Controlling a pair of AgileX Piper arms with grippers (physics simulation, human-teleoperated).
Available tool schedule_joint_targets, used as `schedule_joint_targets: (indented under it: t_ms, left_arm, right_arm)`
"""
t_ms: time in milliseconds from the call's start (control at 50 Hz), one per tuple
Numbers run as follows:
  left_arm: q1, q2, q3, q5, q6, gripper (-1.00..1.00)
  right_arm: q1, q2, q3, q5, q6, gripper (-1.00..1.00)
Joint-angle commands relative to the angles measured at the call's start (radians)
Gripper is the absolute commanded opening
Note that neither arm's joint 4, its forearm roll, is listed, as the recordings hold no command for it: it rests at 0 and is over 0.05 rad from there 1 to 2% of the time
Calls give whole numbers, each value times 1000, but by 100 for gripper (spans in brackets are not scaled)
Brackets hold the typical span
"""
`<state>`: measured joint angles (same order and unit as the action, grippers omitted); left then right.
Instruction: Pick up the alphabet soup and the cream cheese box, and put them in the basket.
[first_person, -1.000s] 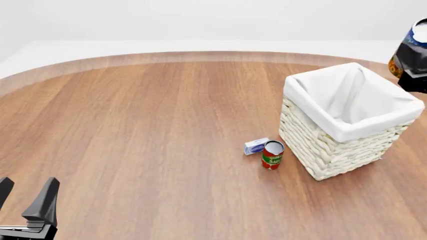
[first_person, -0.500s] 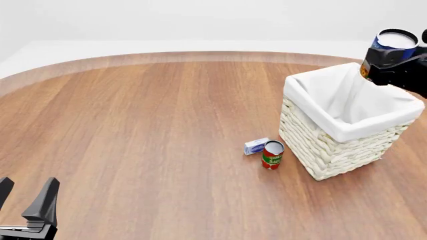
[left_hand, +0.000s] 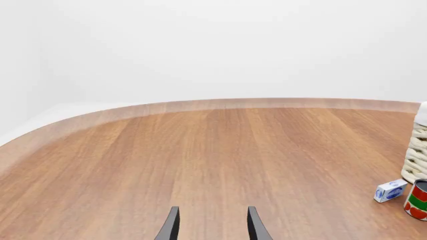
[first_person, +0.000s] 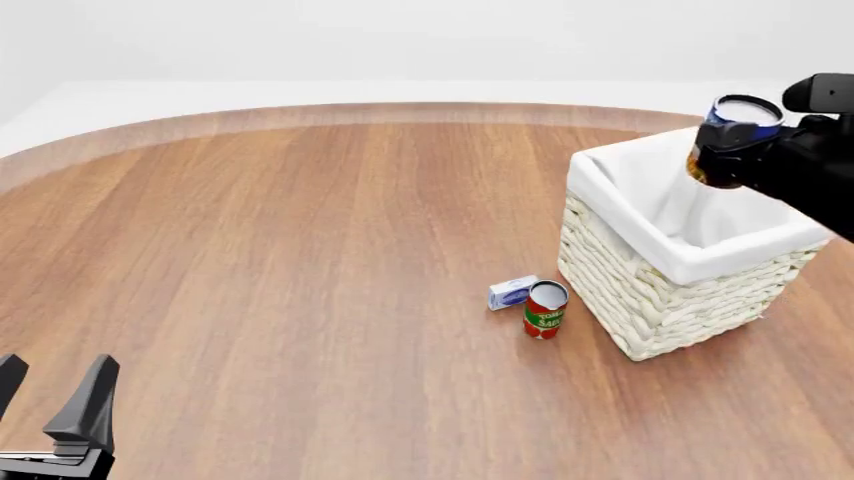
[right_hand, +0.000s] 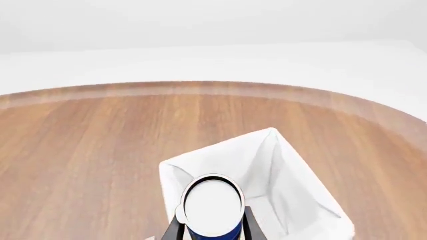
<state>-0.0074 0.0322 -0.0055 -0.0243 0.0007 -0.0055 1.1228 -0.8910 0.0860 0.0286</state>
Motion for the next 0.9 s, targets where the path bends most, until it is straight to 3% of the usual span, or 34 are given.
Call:
schedule_joint_targets:
  t_ms: [20, 900]
  left_arm:
    - [0, -1, 1, 0, 0, 100]
    - [0, 0, 1, 0, -1, 100]
  right_arm:
    - [2, 56, 2, -42, 33, -100]
    - [-20, 216, -9, -126, 32, -100]
